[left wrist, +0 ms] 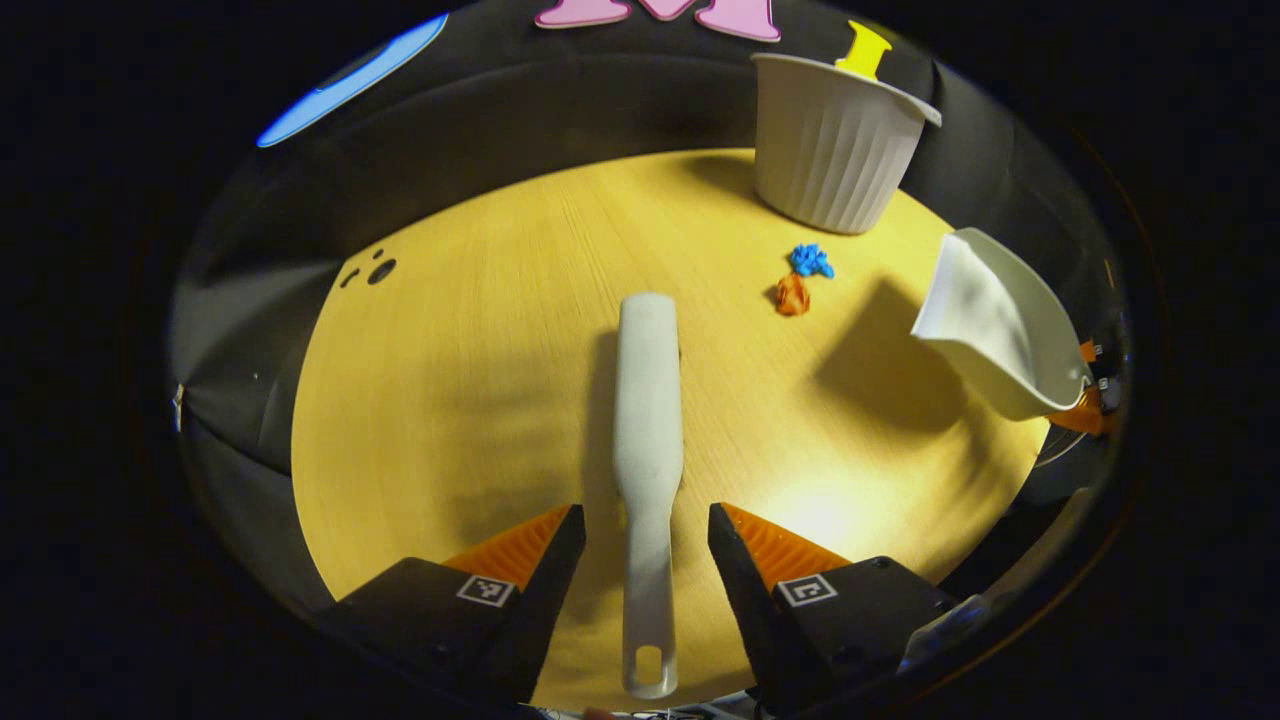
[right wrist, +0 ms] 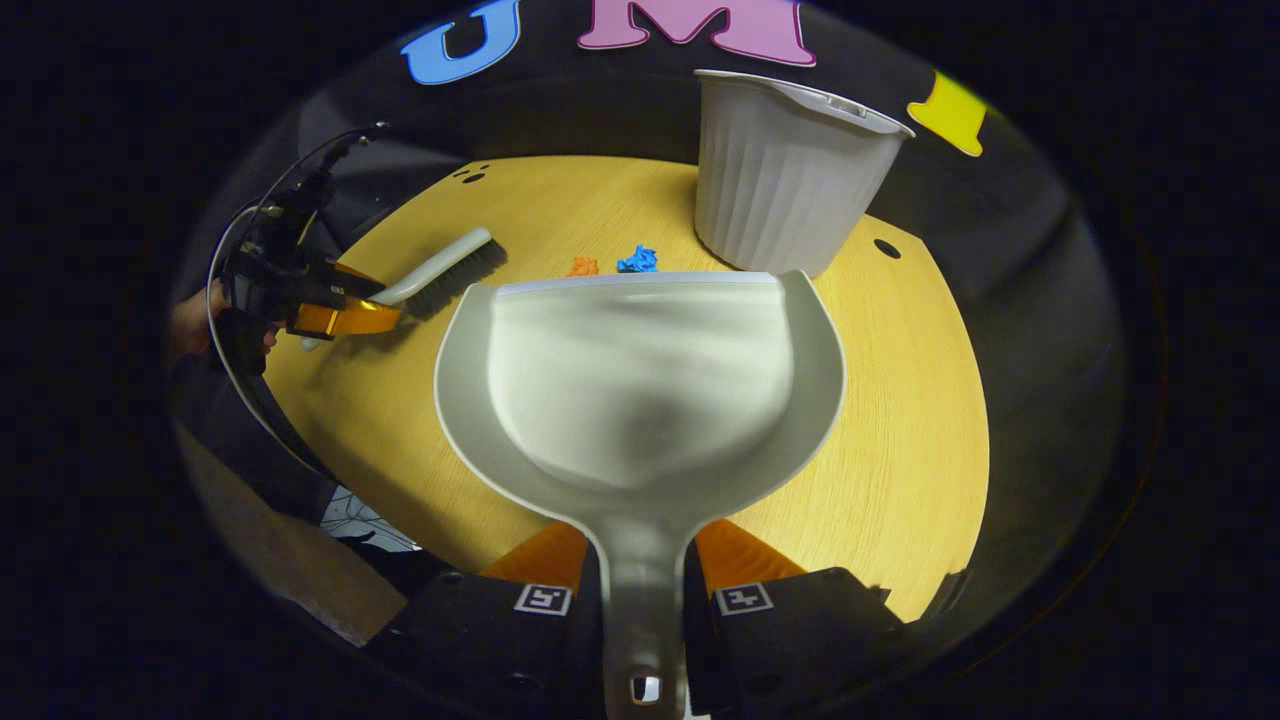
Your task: Pick up the small broom and dustpan from the desktop, sweep the trash into the dustpan with the broom, and then empty the trash into the garbage bin.
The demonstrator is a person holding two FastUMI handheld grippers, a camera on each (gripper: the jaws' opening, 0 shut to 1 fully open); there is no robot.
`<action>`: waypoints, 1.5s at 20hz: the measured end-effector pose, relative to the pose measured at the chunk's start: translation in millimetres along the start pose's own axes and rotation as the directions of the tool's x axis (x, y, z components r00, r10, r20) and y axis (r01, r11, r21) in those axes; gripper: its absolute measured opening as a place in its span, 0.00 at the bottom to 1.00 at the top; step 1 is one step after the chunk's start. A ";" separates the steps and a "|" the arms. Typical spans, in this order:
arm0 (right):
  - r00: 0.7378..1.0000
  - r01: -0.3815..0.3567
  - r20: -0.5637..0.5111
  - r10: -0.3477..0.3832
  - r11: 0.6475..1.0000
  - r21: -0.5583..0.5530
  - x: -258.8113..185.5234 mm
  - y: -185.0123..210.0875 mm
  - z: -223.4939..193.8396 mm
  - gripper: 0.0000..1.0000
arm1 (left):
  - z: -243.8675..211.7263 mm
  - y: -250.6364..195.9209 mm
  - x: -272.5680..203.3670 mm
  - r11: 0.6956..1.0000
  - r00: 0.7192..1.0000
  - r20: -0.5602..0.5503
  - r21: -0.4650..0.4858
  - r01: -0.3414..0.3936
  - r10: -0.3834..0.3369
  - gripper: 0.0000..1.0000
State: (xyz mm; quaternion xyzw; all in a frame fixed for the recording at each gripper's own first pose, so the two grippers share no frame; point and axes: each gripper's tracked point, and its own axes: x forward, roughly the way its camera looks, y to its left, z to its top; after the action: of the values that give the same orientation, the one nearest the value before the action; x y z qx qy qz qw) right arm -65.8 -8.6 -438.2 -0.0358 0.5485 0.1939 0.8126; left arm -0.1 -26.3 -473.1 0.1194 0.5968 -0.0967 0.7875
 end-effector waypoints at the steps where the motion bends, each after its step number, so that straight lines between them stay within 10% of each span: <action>1: 1.000 0.001 -0.006 -0.001 1.000 -0.005 -0.5 -1.2 -3.7 0.40 | -3.7 0.7 3.8 1.000 1.000 -0.021 0.004 -0.004 0.005 0.77; 6: 1.000 0.005 -0.009 -0.006 1.000 -0.018 -4.5 -5.5 -7.2 0.37 | -15.3 0.3 22.6 1.000 0.995 -0.095 -0.006 0.018 -0.018 0.70; 13: 0.997 -0.032 -0.071 0.029 0.999 -0.039 -8.0 -4.7 -10.2 0.40 | 4.1 5.2 26.7 1.000 0.992 -0.122 -0.001 0.010 -0.010 0.29; 21: 0.958 -0.092 -0.284 0.048 0.986 -0.141 0.9 -24.8 -12.7 0.37 | 130.9 -36.2 49.3 0.984 0.998 0.017 0.167 0.060 -0.063 0.27; 30: 0.953 -0.100 -0.299 0.049 0.983 -0.157 31.8 -47.1 -9.7 0.37 | 162.6 -98.6 69.3 0.923 0.985 -0.028 0.347 0.169 -0.170 0.27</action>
State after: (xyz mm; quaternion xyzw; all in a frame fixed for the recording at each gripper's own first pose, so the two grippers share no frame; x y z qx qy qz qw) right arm -47.4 -45.8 -478.2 -0.1127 0.6456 0.2631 0.7080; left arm 138.6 -170.2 -504.8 0.2047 0.5772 -0.2684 0.7436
